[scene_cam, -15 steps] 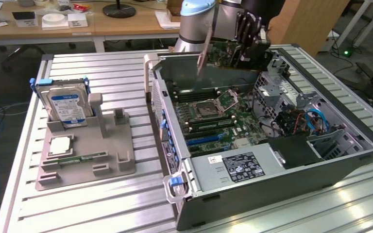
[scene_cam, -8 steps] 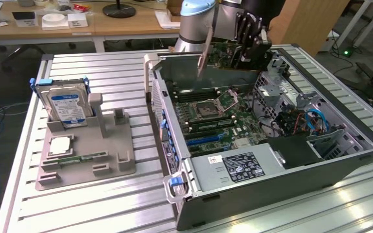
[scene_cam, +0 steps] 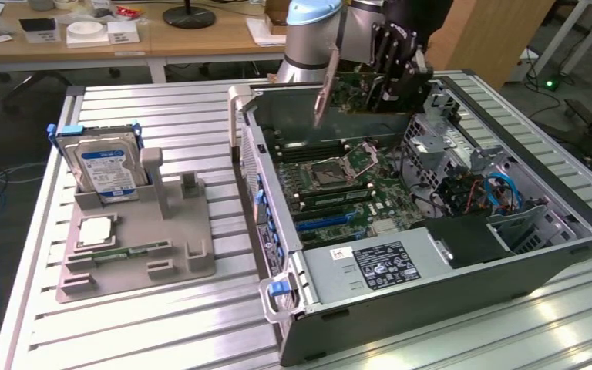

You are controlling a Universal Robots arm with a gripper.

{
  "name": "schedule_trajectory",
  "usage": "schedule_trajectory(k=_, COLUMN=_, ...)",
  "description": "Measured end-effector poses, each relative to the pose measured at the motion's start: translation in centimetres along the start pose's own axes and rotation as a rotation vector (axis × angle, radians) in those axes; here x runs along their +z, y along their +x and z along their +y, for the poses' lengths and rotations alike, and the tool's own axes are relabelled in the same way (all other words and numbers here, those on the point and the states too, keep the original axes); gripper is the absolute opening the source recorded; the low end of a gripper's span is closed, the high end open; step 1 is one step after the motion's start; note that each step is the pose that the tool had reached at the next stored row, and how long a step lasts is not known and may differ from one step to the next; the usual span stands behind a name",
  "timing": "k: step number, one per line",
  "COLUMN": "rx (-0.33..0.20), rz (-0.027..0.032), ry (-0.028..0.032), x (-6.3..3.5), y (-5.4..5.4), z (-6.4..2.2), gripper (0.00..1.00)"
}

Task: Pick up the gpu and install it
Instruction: 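Insert the gpu into the slot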

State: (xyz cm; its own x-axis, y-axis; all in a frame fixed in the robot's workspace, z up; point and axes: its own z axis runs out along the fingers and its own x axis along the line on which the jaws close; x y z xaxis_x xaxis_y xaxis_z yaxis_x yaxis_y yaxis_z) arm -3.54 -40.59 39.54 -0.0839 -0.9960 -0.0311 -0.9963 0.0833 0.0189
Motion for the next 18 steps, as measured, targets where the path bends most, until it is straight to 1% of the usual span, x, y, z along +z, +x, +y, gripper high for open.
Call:
schedule_trajectory(k=3, rx=-0.001, rz=-0.0011, ry=0.0138, x=0.3, y=0.0, z=0.0, gripper=0.29)
schedule_trajectory(k=4, rx=-0.001, rz=-0.0014, ry=0.0168, x=0.44, y=0.0, z=0.0, gripper=0.29)
schedule_trajectory(k=7, rx=-0.003, rz=-0.0017, ry=0.0226, x=0.91, y=0.0, z=0.01, gripper=0.29)
schedule_trajectory(k=12, rx=-0.009, rz=-0.0033, ry=0.0419, x=1.45, y=0.0, z=0.03, gripper=0.29)
schedule_trajectory(k=13, rx=-0.01, rz=-0.0035, ry=0.0438, x=1.62, y=0.0, z=0.03, gripper=0.29)
schedule_trajectory(k=14, rx=-0.013, rz=-0.0037, ry=0.0443, x=1.79, y=0.0, z=0.05, gripper=0.29)
schedule_trajectory(k=18, rx=-0.036, rz=-0.0035, ry=0.0437, x=2.36, y=0.1, z=0.26, gripper=0.29)
